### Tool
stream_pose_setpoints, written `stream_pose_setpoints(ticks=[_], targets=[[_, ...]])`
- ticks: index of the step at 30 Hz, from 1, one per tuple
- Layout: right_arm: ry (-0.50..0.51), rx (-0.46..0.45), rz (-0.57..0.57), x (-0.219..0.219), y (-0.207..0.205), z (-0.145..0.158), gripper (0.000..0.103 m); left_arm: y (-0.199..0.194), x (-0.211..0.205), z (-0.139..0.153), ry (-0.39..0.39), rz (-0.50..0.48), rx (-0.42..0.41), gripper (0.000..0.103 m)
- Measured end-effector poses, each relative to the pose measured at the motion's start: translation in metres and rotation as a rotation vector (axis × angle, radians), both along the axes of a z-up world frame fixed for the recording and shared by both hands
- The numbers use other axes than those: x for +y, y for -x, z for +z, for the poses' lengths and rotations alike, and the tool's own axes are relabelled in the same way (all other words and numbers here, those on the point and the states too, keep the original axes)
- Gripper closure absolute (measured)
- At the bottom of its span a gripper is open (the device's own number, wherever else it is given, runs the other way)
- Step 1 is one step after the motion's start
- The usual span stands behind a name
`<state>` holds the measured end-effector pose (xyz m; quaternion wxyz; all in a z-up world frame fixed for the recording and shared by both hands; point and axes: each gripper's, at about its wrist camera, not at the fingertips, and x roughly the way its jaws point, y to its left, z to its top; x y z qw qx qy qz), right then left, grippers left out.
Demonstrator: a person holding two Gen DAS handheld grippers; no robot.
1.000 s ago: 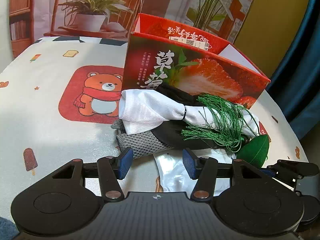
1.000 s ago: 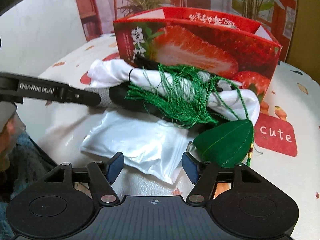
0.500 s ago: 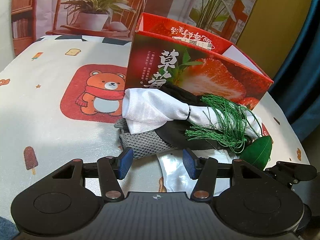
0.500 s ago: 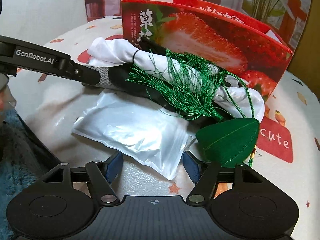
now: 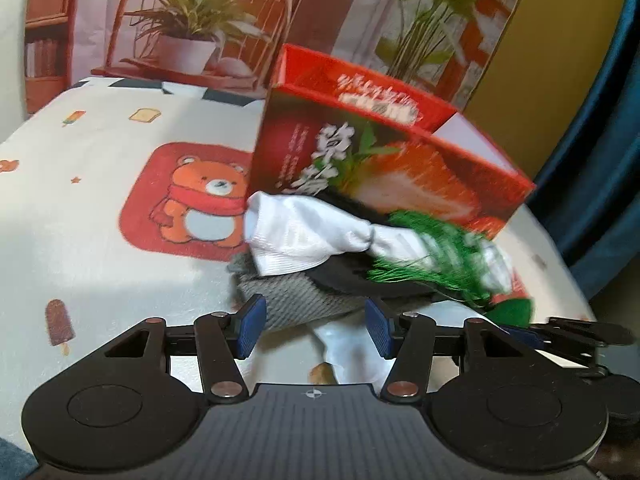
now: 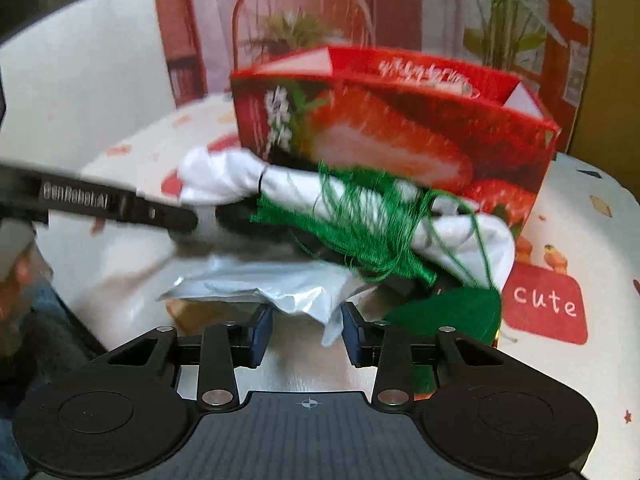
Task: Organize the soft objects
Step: 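Close both tools on the clear bag of green cables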
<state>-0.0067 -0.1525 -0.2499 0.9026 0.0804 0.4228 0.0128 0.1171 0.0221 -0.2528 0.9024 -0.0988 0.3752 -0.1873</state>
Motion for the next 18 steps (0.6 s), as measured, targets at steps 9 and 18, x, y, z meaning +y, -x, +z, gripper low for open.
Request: stream_pose_setpoints(ticks=[9, 18], targets=[[-0.081, -0.077, -0.064, -0.02, -0.017, 0.014, 0.071, 0.016, -0.012, 0.01, 0.024, -0.122, -0.099, 0.046], [-0.091, -0.115, -0.078, -0.025, -0.029, 0.014, 0.07, 0.006, -0.028, -0.008, -0.131, -0.133, -0.116, 0.046]])
